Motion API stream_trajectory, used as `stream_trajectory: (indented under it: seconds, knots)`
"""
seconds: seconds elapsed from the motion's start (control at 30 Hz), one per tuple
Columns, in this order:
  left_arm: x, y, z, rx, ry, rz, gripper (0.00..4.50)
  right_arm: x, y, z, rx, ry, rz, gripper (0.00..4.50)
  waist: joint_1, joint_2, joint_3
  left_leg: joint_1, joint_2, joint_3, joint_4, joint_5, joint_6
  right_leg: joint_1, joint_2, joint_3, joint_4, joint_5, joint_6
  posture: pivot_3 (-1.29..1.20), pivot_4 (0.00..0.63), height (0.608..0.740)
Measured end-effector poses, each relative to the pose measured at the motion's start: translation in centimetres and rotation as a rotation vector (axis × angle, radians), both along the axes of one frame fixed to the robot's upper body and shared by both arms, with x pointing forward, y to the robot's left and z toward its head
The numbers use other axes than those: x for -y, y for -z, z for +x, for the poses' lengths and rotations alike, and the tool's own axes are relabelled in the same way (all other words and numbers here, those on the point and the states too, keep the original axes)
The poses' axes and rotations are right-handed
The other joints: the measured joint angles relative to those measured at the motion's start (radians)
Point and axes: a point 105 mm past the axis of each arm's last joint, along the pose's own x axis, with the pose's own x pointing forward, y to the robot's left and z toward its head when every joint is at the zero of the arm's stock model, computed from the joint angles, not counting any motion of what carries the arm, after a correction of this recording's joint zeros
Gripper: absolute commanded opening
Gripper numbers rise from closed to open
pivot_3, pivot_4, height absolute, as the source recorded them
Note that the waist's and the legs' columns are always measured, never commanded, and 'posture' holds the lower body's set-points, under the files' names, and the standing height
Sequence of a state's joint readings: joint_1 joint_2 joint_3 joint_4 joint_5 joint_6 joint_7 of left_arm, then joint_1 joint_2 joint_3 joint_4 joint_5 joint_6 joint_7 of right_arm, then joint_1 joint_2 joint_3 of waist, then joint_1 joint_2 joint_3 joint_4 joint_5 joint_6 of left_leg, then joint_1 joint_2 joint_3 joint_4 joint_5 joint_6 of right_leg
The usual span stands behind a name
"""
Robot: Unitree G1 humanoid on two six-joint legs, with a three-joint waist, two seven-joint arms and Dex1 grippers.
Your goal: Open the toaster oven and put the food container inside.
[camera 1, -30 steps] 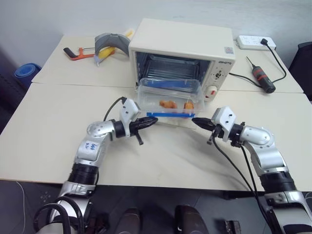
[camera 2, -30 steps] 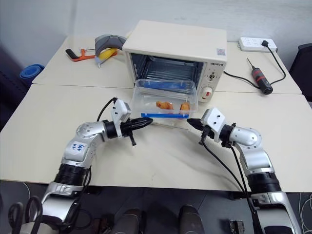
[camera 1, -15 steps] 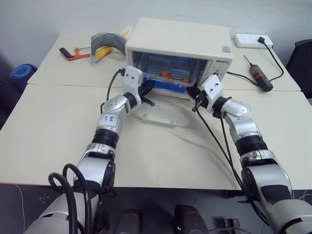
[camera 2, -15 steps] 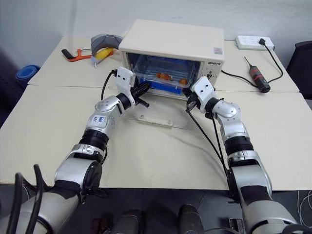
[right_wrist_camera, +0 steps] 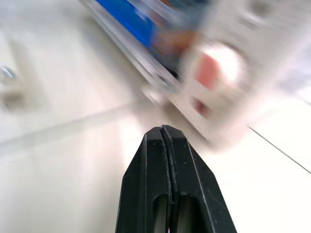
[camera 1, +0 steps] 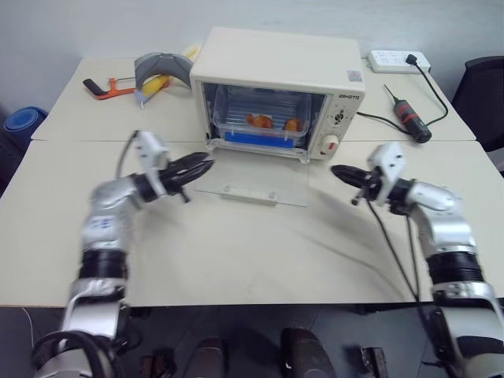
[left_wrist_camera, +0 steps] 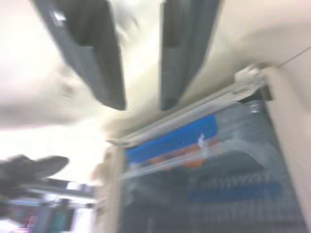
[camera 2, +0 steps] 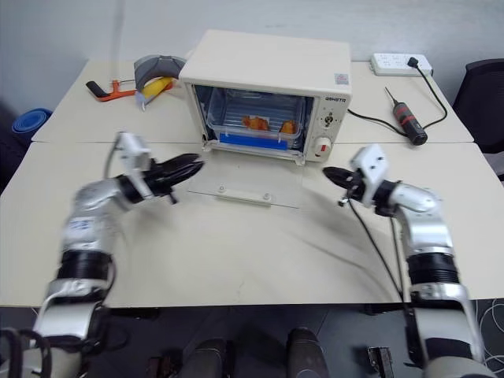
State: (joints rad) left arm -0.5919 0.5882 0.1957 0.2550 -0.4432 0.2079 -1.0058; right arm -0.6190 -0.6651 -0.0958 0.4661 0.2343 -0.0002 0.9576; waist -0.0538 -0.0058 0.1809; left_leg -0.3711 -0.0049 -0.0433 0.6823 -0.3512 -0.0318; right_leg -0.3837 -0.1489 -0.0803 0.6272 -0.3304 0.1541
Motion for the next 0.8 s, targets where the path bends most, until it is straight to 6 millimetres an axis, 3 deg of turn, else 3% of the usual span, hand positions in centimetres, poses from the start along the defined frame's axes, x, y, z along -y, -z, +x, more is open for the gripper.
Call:
stream_trajectory:
  seconds: [0.07, 0.17, 0.27, 0.33, 0.63, 0.73, 0.8]
  knots:
    - [-1.3, -0.1, -1.4, -0.016, 0.009, 0.046, 2.63, 0.4, 0.5, 0.0, -0.019, -0.001, -0.017, 0.0, 0.001, 0.001, 0.0, 0.007, 0.0, 0.0, 0.0, 0.0, 0.0, 0.007, 0.0, 0.0, -0.001, 0.0, 0.0, 0.0, 0.15, 0.74]
    - [-4.8, 3.8, -5.1, -0.197, 0.036, 0.184, 3.53, 0.2, 3.8, -0.3, -0.11, -0.053, -0.048, 0.0, -0.004, 0.003, -0.001, 0.016, 0.001, 0.006, -0.009, 0.0, 0.0, 0.01, 0.0, 0.004, -0.001, -0.001, -0.001, 0.0, 0.15, 0.74]
    - [-6.2, 5.6, -6.2, -0.257, 0.025, 0.172, 4.46, -1.5, 6.7, -0.7, -0.187, -0.12, -0.02, 0.0, 0.004, 0.004, 0.0, 0.014, 0.001, 0.005, -0.006, 0.0, 0.0, 0.009, 0.0, 0.004, -0.001, -0.001, -0.001, 0.0, 0.15, 0.74]
    - [-5.9, 5.0, -6.3, -0.209, 0.027, 0.16, 4.49, -3.0, 6.8, -0.8, -0.167, -0.181, -0.026, 0.0, 0.014, 0.004, 0.0, 0.012, 0.001, 0.005, -0.003, 0.0, 0.0, 0.009, 0.0, 0.004, -0.001, -0.001, -0.001, 0.0, 0.15, 0.74]
    - [-2.9, 2.0, -7.1, -0.103, 0.016, -0.019, 4.49, -6.2, 6.1, -1.4, -0.121, -0.317, 0.107, 0.0, 0.022, 0.004, 0.0, 0.012, 0.001, 0.003, -0.002, 0.0, 0.0, 0.009, 0.0, 0.003, -0.001, 0.0, -0.001, 0.0, 0.15, 0.74]
    - [-3.3, 0.8, -6.2, -0.073, -0.06, -0.106, 4.49, -6.5, 3.5, -1.0, -0.048, -0.32, 0.205, 0.0, 0.022, 0.004, 0.001, 0.012, 0.001, 0.003, -0.002, 0.0, 0.0, 0.009, 0.0, 0.003, -0.001, 0.0, -0.001, 0.0, 0.15, 0.74]
    - [-3.2, -0.4, -5.4, -0.037, -0.1, -0.167, 4.49, -7.0, 0.6, -0.4, 0.029, -0.326, 0.269, 0.0, 0.022, 0.004, 0.001, 0.012, 0.001, 0.002, -0.002, 0.0, 0.0, 0.009, 0.0, 0.003, -0.001, 0.0, -0.001, 0.0, 0.15, 0.74]
